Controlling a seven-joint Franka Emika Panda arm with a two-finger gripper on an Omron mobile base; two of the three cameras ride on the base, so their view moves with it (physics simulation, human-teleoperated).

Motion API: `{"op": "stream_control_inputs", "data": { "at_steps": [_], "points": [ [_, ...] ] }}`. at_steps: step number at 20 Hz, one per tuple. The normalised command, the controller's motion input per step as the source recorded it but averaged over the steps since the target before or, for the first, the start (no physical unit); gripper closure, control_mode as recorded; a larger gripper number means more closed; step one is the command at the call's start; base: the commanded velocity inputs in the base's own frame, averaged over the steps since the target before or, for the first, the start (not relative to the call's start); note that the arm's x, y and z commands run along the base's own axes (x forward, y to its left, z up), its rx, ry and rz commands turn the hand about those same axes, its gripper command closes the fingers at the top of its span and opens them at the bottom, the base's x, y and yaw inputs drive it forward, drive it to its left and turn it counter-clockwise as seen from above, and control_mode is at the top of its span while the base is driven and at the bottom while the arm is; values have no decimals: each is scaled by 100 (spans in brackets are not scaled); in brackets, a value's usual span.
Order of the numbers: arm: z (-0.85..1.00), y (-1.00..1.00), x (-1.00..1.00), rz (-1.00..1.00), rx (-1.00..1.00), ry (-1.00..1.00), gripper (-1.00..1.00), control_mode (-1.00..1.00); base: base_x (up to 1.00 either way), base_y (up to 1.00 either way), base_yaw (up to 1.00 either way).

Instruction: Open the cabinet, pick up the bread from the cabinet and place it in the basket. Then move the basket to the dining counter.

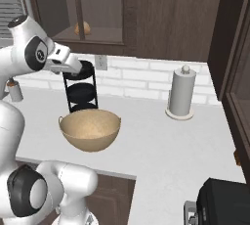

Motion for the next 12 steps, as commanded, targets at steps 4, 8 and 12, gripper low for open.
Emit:
{"op": "stream_control_inputs", "data": {
  "at_steps": [4, 8, 12],
  "points": [
    [100, 85, 0, -5, -1, -23, -100, -100, 0, 0, 0],
    [100, 70, -6, 5, -4, -6, -100, -100, 0, 0, 0],
    [100, 66, -14, 19, -8, 0, -100, -100, 0, 0, 0]
  ]
}}
